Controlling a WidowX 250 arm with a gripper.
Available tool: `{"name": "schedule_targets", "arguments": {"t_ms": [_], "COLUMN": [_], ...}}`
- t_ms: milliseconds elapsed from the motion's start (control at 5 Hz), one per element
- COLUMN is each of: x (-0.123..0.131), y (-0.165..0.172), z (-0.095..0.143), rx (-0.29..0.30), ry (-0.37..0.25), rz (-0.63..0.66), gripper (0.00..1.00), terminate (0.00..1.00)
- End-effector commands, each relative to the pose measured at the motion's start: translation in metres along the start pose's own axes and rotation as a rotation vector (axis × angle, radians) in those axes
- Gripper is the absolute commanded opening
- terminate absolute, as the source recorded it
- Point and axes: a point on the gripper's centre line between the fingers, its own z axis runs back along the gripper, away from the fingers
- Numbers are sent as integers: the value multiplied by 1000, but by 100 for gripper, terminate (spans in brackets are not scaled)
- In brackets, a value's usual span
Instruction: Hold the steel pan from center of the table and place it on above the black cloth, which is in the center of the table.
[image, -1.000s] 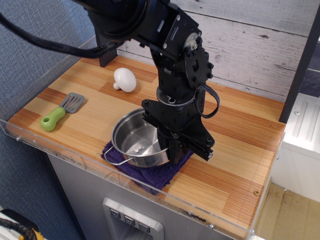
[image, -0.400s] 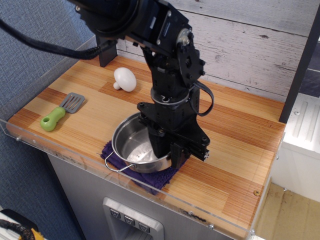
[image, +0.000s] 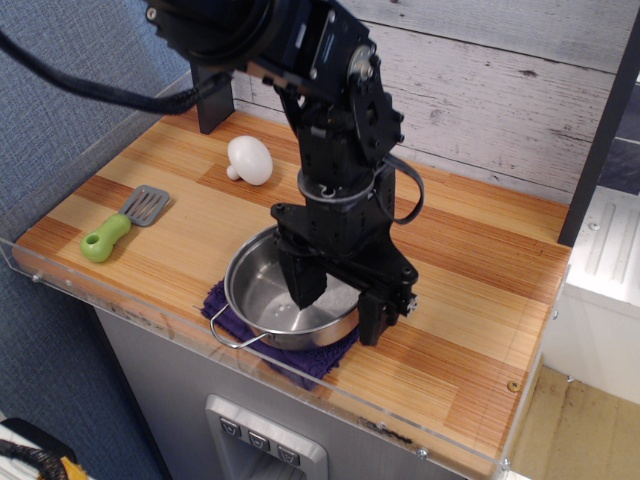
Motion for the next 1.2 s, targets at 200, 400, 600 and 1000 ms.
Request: {"name": "schedule_targets", "arguments": {"t_ms": [200, 400, 600, 1000], "x": [49, 56, 65, 64], "y": [24, 36, 40, 38], "z": [113, 131, 136, 132], "rx": [26, 59, 118, 98], "ry": [-276, -299, -245, -138], "rz": [59, 91, 102, 128], "gripper": [100, 100, 100, 100], "terminate": [0, 0, 0, 0]}}
